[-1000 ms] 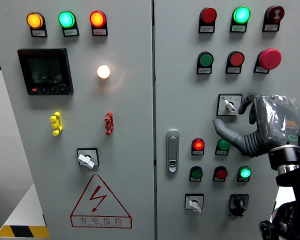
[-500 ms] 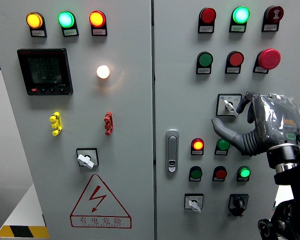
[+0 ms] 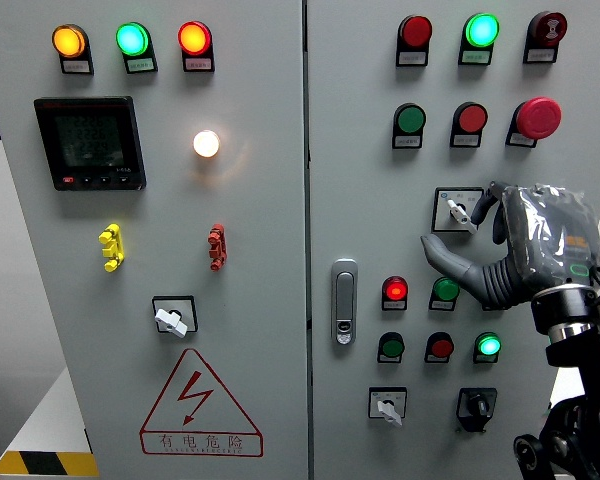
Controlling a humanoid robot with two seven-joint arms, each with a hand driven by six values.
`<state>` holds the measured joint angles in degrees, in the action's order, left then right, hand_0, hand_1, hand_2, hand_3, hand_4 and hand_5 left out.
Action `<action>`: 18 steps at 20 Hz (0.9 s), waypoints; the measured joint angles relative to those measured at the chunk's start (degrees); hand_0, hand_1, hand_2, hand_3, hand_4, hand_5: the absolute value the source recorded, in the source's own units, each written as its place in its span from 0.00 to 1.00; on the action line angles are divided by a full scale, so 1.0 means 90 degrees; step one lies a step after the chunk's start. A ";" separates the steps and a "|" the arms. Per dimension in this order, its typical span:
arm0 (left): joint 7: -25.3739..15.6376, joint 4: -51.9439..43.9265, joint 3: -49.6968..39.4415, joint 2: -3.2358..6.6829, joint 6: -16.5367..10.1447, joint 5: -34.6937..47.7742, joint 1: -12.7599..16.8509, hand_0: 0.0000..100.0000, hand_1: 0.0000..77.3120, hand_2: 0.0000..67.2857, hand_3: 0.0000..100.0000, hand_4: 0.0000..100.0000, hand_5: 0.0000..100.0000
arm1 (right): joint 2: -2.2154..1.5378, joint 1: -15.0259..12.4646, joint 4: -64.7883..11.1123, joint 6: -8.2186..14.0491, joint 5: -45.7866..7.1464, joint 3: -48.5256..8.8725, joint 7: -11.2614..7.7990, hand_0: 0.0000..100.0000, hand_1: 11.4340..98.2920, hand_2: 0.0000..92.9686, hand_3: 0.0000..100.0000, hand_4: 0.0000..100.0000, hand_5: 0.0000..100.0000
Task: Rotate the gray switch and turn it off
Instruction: 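Rotate the gripped white knob with the right hand, turning the wrist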
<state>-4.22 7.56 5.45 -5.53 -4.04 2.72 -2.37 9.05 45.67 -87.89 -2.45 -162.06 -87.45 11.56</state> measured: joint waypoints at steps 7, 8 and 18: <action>-0.0001 0.0000 0.0000 0.0000 0.0000 -0.0001 0.0000 0.84 0.00 0.20 0.19 0.08 0.11 | 0.0000 0.0005 0.0046 0.0009 0.0000 0.0019 0.0005 0.27 0.28 0.73 0.89 1.00 1.00; -0.0001 0.0000 0.0000 0.0000 0.0000 -0.0002 0.0000 0.84 0.00 0.20 0.19 0.08 0.11 | 0.0000 0.0011 0.0058 0.0009 -0.0001 0.0025 0.0005 0.32 0.28 0.73 0.89 1.00 1.00; -0.0001 0.0000 0.0000 0.0000 0.0000 0.0000 0.0000 0.84 0.00 0.20 0.19 0.08 0.11 | 0.0009 0.0109 0.0134 0.0009 -0.0003 0.0113 0.0068 0.50 0.27 0.73 0.89 1.00 1.00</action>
<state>-4.23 7.56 5.45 -5.53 -4.04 2.72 -2.37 9.14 46.65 -86.68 -2.37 -162.09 -86.43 12.17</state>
